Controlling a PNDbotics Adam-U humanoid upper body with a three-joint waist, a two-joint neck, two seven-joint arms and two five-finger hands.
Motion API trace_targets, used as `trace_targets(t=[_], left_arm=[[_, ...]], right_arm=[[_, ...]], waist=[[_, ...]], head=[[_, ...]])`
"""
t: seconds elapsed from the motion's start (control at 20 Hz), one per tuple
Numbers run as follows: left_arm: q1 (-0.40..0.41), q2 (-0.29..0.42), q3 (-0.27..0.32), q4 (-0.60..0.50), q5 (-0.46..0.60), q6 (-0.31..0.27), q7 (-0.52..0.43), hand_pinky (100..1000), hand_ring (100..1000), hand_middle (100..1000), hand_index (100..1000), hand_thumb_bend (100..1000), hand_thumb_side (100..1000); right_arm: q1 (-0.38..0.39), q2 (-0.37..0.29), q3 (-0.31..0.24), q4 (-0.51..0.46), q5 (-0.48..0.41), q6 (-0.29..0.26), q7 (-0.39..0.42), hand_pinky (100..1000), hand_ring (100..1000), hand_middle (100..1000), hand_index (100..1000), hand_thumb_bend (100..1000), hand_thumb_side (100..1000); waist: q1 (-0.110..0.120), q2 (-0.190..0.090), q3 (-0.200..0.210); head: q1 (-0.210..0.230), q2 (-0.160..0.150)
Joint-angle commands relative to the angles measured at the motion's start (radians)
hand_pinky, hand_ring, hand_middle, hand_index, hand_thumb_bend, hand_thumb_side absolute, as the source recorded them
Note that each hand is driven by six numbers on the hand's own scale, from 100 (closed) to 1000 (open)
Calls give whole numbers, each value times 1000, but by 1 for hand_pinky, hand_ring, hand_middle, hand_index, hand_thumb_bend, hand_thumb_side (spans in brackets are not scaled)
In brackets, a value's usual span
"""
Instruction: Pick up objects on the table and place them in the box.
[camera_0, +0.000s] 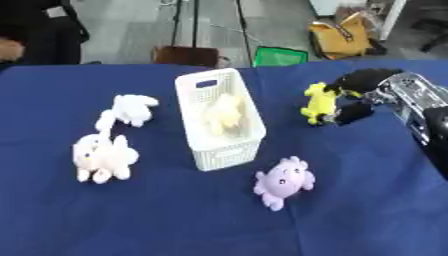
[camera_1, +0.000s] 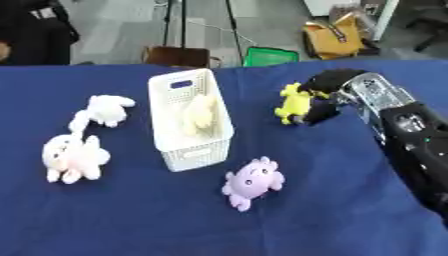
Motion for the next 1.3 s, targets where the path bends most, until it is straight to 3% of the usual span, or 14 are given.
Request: trace_targets(t=[0.05, 0.9, 1.05, 1.15, 1.3], left_arm=[[-10, 7, -1, -18, 5, -21, 16, 560, 557, 656, 720, 100, 622], [-12, 4, -2, -18, 8, -23, 16, 561, 556, 657, 720, 100, 619], [-12, 4, -2, -18, 9, -23, 15, 561, 557, 656, 721, 100, 617], [-12, 3, -2, -18, 9, -23, 15, 561, 557, 657, 721, 100, 618], [-12, 3, -3, -18, 10, -23, 13, 561, 557, 657, 721, 100, 618]], right_arm=[[-28, -11, -20, 9, 30, 4, -20, 772, 876, 827, 1000, 465, 1000], [-53, 35, -67, 120, 133, -6, -45, 772, 879, 823, 1000, 484, 978], [-56, 40, -74, 126, 133, -16, -57, 761, 865, 790, 1000, 426, 950], [-59, 42, -73, 119, 129, -18, -78, 744, 848, 754, 942, 337, 956], [-61, 44, -72, 114, 121, -15, -102, 739, 844, 732, 898, 283, 960]], waist=[[1, -16, -1], [1, -7, 9], [2, -6, 12], [2, -5, 11], [3, -5, 11]], head=[[-4, -9], [-9, -14], [-9, -12], [-9, -12], [-10, -12]])
